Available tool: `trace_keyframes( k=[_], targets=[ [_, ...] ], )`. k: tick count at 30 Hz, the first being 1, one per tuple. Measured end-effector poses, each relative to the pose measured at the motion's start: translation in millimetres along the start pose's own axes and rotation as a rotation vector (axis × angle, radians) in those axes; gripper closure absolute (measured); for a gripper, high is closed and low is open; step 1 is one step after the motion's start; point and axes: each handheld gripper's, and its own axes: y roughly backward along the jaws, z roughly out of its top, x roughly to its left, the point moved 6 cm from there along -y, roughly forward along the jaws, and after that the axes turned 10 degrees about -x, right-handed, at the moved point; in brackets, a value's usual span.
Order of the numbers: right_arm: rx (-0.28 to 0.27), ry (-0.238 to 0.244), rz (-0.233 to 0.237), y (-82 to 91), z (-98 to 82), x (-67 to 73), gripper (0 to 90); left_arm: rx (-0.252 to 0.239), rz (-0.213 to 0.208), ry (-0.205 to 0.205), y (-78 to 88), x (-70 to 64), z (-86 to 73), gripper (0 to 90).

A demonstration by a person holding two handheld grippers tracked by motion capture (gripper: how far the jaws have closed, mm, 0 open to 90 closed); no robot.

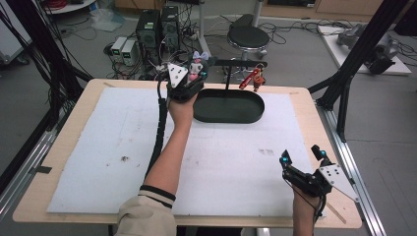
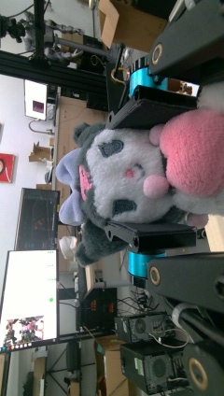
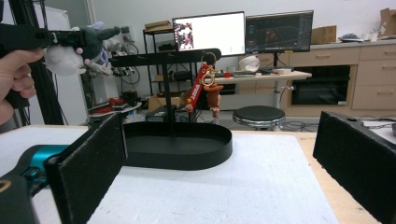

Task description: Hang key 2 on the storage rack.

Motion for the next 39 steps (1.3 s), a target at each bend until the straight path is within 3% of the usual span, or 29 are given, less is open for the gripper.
trace_keyframes(
  k=[10,19,39],
  targets=[
    [0.004,-0.006,-0.002,-0.8,-1.7,-1.6,1.9,-0.012,0.03,-0.03,-7.0,1.0,-5.4,49.5],
    [0.006,-0.007,0.004,-1.4,-2.7,-0.6,1.9,-0.003,0.049,-0.021,-16.0,8.0,-7.4,49.5],
    [0.008,-0.014,-0.002,-1.3,-4.3,-3.6,1.9,0.011,0.07,-0.031,-14.6,24.9,-10.9,47.4]
  ],
)
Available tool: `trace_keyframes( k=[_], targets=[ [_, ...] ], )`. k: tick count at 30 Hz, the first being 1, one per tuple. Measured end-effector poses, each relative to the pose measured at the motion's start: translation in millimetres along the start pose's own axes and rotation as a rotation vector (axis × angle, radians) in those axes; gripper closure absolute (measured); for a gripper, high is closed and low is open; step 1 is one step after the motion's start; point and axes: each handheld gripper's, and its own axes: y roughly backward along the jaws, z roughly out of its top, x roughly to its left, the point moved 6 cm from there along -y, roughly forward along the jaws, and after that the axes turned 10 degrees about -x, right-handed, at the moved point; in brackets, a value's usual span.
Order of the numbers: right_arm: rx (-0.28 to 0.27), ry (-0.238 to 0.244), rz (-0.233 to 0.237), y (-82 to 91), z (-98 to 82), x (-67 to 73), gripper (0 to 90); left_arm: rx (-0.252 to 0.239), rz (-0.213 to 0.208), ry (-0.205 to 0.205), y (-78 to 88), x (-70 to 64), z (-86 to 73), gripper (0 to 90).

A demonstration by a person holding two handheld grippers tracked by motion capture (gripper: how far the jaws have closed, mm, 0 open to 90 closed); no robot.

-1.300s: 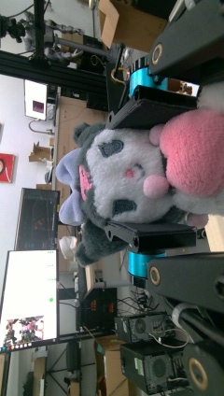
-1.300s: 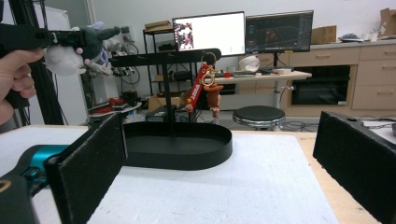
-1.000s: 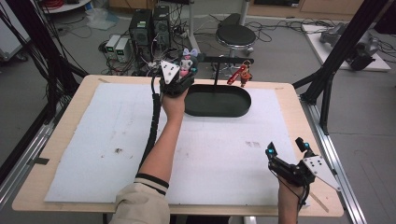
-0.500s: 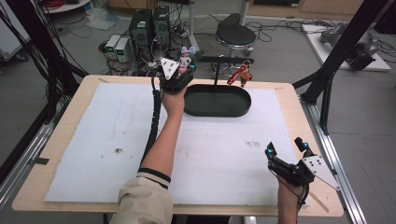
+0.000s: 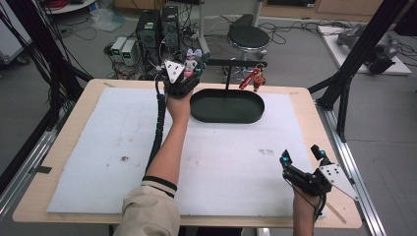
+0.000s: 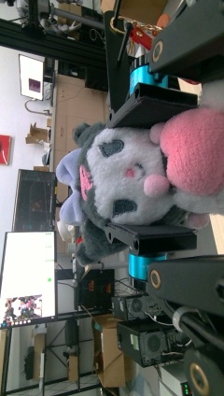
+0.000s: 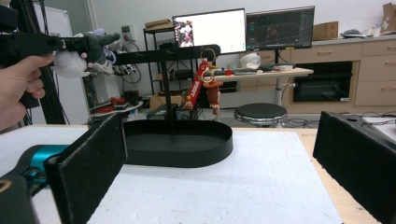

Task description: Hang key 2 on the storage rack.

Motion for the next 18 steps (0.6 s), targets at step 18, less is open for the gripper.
trace_keyframes(
  k=[18],
  targets=[
    [0.007,0.0,0.004,-0.9,-0.8,2.7,1.9,0.024,0.035,0.028,3.4,9.4,-8.5,35.4]
  ],
)
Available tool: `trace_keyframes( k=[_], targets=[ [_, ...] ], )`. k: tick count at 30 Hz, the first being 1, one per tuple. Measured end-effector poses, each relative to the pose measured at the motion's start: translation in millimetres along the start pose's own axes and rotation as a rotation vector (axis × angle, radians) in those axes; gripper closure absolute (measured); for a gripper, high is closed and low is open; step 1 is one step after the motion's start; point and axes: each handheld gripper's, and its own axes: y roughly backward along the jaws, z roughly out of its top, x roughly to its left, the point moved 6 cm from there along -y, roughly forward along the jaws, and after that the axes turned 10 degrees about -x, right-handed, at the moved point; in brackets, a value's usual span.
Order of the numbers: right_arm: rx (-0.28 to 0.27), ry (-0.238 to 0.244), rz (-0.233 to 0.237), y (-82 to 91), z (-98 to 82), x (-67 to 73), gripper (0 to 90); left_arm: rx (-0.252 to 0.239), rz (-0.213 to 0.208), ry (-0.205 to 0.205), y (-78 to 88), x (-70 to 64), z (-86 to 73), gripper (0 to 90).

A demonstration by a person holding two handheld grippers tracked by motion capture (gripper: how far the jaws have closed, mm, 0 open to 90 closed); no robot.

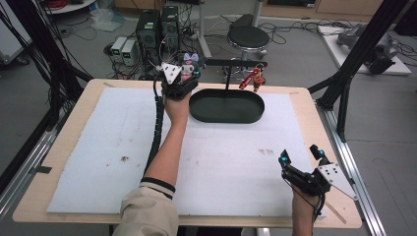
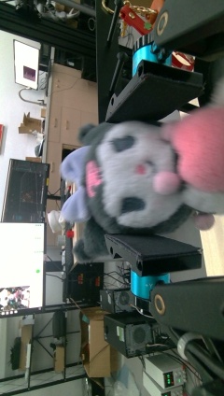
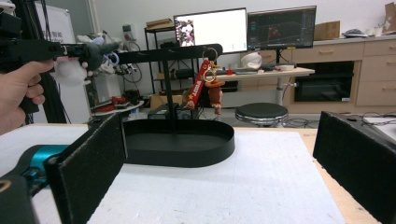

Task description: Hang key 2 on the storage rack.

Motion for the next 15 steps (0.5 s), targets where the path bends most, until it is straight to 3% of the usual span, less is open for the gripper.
trace_keyframes(
  k=[4,15],
  targets=[
    [-0.004,0.005,0.005,-1.0,0.1,1.0,1.9,-0.017,-0.008,0.012,0.9,-0.1,3.7,31.9],
    [-0.007,0.009,0.006,0.1,1.5,1.3,1.9,0.001,0.001,0.023,6.0,6.3,4.0,16.2]
  ],
)
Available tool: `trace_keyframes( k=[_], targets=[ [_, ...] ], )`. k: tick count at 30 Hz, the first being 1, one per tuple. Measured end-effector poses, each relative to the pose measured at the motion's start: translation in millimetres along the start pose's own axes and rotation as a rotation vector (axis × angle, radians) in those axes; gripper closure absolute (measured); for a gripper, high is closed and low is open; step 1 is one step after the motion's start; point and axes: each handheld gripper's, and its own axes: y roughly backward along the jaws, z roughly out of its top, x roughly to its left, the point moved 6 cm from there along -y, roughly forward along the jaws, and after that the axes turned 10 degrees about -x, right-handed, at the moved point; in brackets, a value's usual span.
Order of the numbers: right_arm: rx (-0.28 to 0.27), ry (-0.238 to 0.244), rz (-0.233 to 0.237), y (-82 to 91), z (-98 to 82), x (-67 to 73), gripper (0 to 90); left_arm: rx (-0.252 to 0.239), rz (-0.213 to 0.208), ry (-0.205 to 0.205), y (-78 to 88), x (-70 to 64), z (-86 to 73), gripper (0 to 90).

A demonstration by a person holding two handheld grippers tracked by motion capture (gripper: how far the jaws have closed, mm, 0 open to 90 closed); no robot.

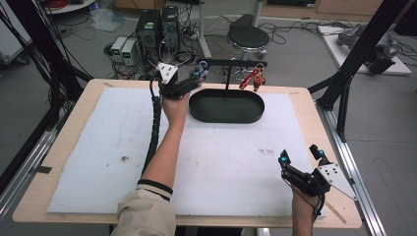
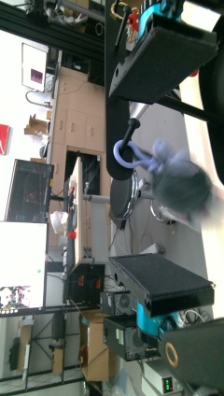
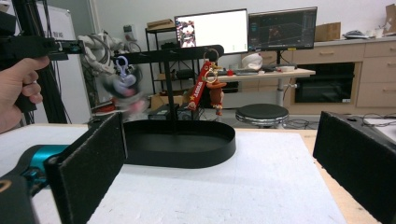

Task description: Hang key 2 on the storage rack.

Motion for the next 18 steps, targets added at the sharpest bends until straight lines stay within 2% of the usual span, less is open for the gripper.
trace_keyframes(
  k=[7,11,18],
  targets=[
    [-0.003,0.002,0.001,0.2,1.2,1.2,1.9,0.033,0.005,-0.001,12.2,11.2,1.2,1.7],
    [-0.005,0.009,-0.005,0.5,2.5,1.8,1.9,0.012,-0.007,-0.027,24.4,14.4,8.1,1.7],
    [-0.007,0.032,-0.004,0.4,4.2,5.4,1.9,0.006,-0.004,-0.041,48.0,25.1,18.6,1.7]
  ],
)
